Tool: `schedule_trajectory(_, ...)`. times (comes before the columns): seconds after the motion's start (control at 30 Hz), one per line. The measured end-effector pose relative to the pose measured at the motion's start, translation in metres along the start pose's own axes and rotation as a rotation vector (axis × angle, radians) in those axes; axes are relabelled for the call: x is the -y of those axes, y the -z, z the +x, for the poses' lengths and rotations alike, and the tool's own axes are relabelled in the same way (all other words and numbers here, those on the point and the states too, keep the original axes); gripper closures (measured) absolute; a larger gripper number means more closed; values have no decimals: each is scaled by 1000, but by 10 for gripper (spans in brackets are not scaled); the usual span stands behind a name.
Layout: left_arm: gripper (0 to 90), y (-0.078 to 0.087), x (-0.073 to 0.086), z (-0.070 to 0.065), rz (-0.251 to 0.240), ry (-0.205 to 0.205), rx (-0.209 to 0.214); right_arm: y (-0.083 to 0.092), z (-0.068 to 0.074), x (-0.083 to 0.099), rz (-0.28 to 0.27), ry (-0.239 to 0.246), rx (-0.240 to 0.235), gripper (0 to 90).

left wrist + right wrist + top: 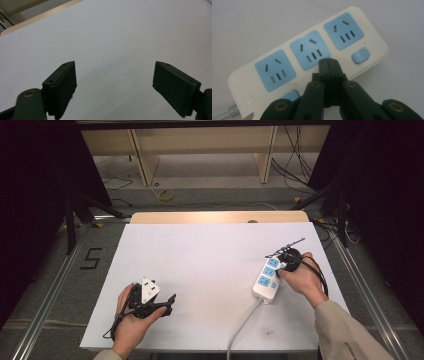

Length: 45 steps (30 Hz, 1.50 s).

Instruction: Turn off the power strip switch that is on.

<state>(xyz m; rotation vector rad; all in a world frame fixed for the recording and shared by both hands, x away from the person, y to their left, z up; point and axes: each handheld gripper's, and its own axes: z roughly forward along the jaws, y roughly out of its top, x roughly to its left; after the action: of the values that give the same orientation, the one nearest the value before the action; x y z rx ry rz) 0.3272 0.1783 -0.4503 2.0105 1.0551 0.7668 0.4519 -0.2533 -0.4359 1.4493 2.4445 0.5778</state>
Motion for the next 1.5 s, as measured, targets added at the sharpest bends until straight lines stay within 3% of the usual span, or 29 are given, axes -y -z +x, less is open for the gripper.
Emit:
schedule_trajectory(0.97, 187, 0, 0, 0, -3, -1, 0, 5, -2, 1, -18, 3, 6, 900)
schedule_trajectory(1.33, 187, -1, 0, 0, -1, -1, 1, 12, -3, 3, -74, -1, 2, 900)
schedule_trajectory(1.5, 187, -1, 0, 0, -2, -3, 0, 19, -3, 5, -136, -3, -3, 900)
